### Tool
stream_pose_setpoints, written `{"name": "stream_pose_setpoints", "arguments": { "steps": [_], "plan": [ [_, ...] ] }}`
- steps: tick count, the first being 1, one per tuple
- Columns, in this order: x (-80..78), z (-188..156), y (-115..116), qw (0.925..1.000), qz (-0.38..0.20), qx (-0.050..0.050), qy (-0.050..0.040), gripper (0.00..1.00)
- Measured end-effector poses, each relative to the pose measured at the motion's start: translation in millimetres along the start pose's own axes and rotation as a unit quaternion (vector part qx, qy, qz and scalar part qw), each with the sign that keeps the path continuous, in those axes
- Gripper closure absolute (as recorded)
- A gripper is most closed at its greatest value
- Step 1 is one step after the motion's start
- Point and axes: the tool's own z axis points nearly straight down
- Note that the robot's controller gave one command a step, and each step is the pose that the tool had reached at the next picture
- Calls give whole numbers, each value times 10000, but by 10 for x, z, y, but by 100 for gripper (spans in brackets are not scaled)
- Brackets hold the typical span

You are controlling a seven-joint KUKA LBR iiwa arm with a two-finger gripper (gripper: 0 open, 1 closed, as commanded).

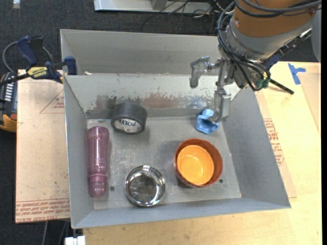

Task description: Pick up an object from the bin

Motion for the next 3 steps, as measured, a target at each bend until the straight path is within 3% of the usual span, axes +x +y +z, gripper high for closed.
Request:
{"name": "stream_pose_setpoints", "arguments": {
  "steps": [1,2,3],
  "plan": [
    [-43,138,35,9999,121,-2,-36,0],
    [-355,183,-58,9977,-679,5,-54,0],
    [-139,238,75,9998,-189,-4,-47,0]
  ]
}}
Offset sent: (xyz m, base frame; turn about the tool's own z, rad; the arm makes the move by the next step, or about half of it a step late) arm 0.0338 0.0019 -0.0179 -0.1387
